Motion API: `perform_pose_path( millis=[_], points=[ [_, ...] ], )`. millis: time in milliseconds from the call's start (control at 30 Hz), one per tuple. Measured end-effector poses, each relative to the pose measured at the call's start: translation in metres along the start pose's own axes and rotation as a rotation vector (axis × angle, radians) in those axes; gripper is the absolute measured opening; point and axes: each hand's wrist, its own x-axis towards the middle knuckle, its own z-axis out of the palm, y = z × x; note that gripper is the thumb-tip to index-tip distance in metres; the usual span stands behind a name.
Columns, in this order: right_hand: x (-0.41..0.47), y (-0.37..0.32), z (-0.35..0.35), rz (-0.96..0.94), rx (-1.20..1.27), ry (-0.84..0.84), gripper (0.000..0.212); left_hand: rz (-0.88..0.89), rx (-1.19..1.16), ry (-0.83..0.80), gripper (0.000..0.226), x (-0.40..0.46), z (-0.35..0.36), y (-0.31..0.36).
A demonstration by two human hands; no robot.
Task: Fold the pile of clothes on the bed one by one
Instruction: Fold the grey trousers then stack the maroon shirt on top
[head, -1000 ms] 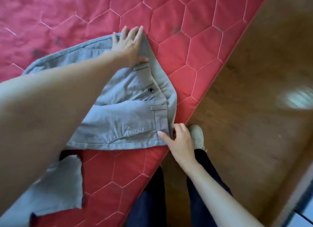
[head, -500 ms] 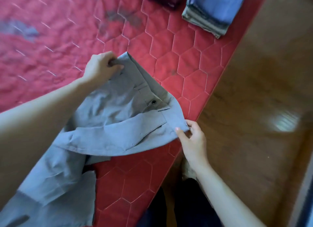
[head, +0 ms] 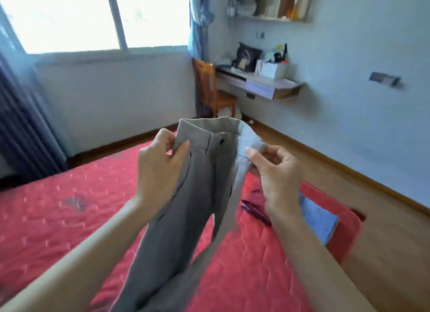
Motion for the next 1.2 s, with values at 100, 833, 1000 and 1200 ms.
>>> perform_pose_path(
  millis=[100, 833, 1000, 1200],
  points=[
    [0.021, -0.089, 0.023, -0.131, 0.078, -0.113, 0.006, 0.076, -0.079, 0.115, 0.019, 0.025, -0.02, 0.077],
    [0.114, -0.072, -0.082, -0.444, -0.287, -1.068, 0.018, -0.319, -0.291, 0.309, 0.029, -0.086, 0.093, 0.141],
    [0.142, -0.031, -0.106, -0.683, -0.419, -1.154, 0.019, -0.261, -0.1, 0.274, 0.034, -0.129, 0.084, 0.131],
    [0.117, -0.004, -0.121, -0.797, -0.365, -1.229, 0.022, -0.238, -0.014, 0.3, 0.039, -0.172, 0.078, 0.127]
  ],
)
